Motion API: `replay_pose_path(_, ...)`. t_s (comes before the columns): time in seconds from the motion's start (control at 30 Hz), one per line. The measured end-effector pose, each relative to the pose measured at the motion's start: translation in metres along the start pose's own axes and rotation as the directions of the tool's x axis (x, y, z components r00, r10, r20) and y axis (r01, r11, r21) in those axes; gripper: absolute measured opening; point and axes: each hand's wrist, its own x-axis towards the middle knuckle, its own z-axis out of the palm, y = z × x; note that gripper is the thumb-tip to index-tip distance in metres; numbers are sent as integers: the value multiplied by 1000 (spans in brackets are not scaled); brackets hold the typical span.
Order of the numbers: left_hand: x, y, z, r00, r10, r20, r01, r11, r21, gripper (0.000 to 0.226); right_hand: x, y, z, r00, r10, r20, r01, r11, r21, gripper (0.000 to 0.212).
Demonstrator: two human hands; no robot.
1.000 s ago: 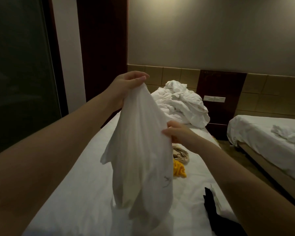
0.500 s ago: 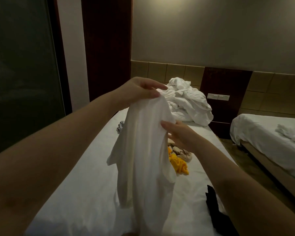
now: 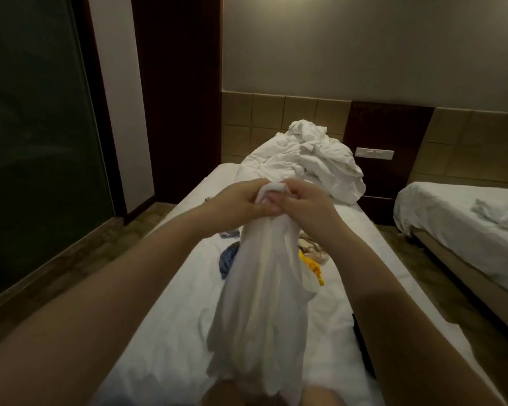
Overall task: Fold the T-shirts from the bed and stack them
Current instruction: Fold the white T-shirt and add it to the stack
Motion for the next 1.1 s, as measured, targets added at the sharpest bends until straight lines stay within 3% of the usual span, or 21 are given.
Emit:
replay_pose_path(0.1,-6,-2,6,992,4,-129,-20,992,-124,15,-34,21,-11,978,172,120,-190,968,164,18)
replay_pose_path(0.17,-6,-2,8,973,-8,-229,-28,988,-154,14,-62,45,-13,915,275,295,-310,948,79,30)
replay_pose_path(0.2,-5,-2,10,960,-17,-278,-33,984,-177,14,-76,56,-12,887,314,337,-351,935,51,24)
replay_pose_path(0.27,-4,-3,10,924,-61,-378,-23,977,-214,13,-102,75,-10,870,368,328,-409,911,61,17)
replay_pose_path(0.37,-15,-12,9,849,-171,-499,60,971,-232,10,-129,100,-14,892,398,215,-419,906,61,25)
replay_pose_path(0.53,-58,-63,32,783,-379,-493,265,921,-285,18,-142,115,-16,887,445,126,-462,865,198,57)
replay_pose_path(0.7,-98,-93,50,695,-563,-447,393,818,-420,16,-155,127,-15,863,468,190,-500,741,448,56)
replay_pose_path(0.8,-111,-97,49,697,-576,-428,401,807,-434,15,-159,131,-15,791,515,330,-611,646,458,35)
replay_pose_path(0.87,-113,-99,44,701,-567,-432,388,812,-436,13,-157,129,-18,756,520,397,-653,636,411,22)
replay_pose_path(0.93,-109,-98,38,718,-550,-427,394,826,-402,13,-146,122,-22,767,520,375,-626,733,264,13)
replay_pose_path(1.0,-98,-91,26,759,-518,-394,411,851,-327,14,-123,116,-30,835,510,206,-527,849,33,16)
replay_pose_path(1.1,-78,-59,-6,838,-448,-311,356,882,-309,11,-76,89,-57,930,362,-65,-368,911,-184,17)
